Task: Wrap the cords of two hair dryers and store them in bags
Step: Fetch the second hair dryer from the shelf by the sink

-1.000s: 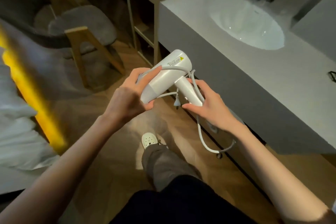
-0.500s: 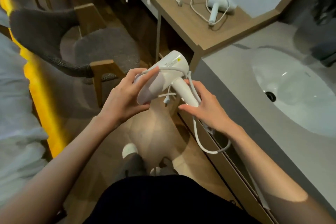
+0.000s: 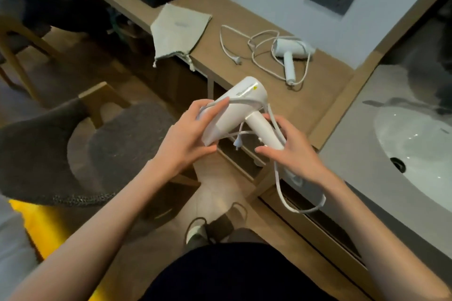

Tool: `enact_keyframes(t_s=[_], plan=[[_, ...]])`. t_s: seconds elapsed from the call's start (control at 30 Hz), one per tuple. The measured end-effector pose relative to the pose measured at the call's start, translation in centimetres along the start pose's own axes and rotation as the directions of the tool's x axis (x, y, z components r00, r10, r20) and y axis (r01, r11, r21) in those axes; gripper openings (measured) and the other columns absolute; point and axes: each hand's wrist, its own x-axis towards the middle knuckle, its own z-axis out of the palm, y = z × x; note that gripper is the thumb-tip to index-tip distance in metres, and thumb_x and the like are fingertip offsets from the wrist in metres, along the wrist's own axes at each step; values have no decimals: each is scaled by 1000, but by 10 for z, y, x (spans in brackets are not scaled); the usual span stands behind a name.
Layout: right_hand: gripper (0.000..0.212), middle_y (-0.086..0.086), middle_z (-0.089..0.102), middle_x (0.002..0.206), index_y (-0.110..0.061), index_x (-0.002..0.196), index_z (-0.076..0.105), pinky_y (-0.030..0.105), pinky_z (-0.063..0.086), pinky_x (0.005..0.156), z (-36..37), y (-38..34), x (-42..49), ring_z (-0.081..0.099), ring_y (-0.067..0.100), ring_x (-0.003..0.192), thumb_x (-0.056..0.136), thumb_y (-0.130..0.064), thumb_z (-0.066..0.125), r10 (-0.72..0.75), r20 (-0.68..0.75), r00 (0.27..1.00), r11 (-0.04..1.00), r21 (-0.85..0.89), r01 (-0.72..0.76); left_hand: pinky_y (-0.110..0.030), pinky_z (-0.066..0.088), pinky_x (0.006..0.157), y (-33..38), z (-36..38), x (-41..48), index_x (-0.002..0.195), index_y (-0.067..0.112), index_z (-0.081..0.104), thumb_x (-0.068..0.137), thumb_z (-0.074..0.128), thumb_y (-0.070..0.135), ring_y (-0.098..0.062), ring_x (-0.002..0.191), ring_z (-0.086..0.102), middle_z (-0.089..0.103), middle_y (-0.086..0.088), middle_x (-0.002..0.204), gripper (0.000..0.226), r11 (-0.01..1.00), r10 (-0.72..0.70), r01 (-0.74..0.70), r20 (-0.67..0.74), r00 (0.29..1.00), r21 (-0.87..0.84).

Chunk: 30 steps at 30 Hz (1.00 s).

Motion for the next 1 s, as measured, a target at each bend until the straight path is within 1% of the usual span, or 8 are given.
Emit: enact_keyframes(t_s=[0.07, 0.17, 0.3, 0.47, 0.67, 0.77, 0.9, 1.0], plan=[[72, -15, 51, 123, -34, 139, 40, 11, 38, 75, -5, -11, 24, 52, -3, 100, 77, -31, 77, 12, -49, 999, 1000, 8, -12, -30, 42, 95, -17, -12, 29, 151, 25, 21, 74, 75, 21, -21, 127, 38, 32, -9, 144, 94, 999, 41, -41, 1, 999, -18], [73, -9, 50, 129, -28, 141, 40, 10, 36, 76, -18, -26, 59, 50, 6, 109, 78, -24, 77, 23, -112, 994, 1000, 13, -21, -31, 45, 92, -39, -24, 75, 151, 25, 21, 74, 75, 21, -21, 126, 40, 34, -8, 142, 94, 993, 106, -106, -4, 994, -52], [73, -11, 46, 128, -28, 141, 39, 24, 41, 85, -38, -37, 104, 48, 8, 110, 79, -21, 77, 33, -193, 981, 999, 16, -31, -30, 45, 90, -63, -31, 138, 151, 25, 21, 75, 75, 22, -19, 125, 41, 34, -7, 141, 94, 982, 185, -186, -29, 982, -34], [72, -12, 50, 121, -29, 140, 41, 18, 42, 75, -62, -29, 172, 52, 8, 104, 78, -25, 78, 3, -303, 953, 999, -39, -15, -35, 46, 94, -93, -27, 216, 151, 21, 22, 75, 77, 22, -22, 127, 38, 34, -11, 142, 93, 965, 262, -263, -59, 963, -11], [70, -9, 56, 119, -35, 135, 42, 47, 54, 84, -93, -15, 270, 58, 15, 103, 76, -32, 78, -8, -340, 940, 998, -57, -12, -40, 50, 88, -132, -22, 313, 150, 28, 23, 71, 79, 19, -23, 124, 41, 36, -10, 141, 97, 968, 250, -251, -66, 966, 3], [69, -8, 59, 120, -35, 136, 42, 43, 52, 85, -110, -14, 314, 59, 17, 103, 76, -32, 77, -13, -344, 939, 997, -75, -14, -41, 53, 84, -153, -22, 358, 150, 31, 23, 70, 77, 17, -21, 123, 41, 36, -7, 140, 97, 972, 235, -236, -67, 970, -3], [66, -11, 57, 110, -36, 134, 42, 40, 54, 77, -131, -17, 363, 61, 15, 90, 78, -31, 76, -26, -321, 947, 997, -75, 2, -43, 53, 84, -173, -21, 406, 148, 34, 25, 68, 77, 14, -21, 124, 42, 35, -5, 139, 97, 982, 188, -190, -90, 978, -14], [64, -8, 58, 109, -33, 134, 42, 36, 51, 76, -141, -19, 394, 60, 17, 90, 79, -28, 75, -30, -292, 956, 997, -74, 9, -43, 53, 83, -187, -19, 430, 147, 36, 27, 68, 75, 11, -21, 122, 44, 36, -4, 137, 96, 986, 157, -161, -111, 981, -33]])
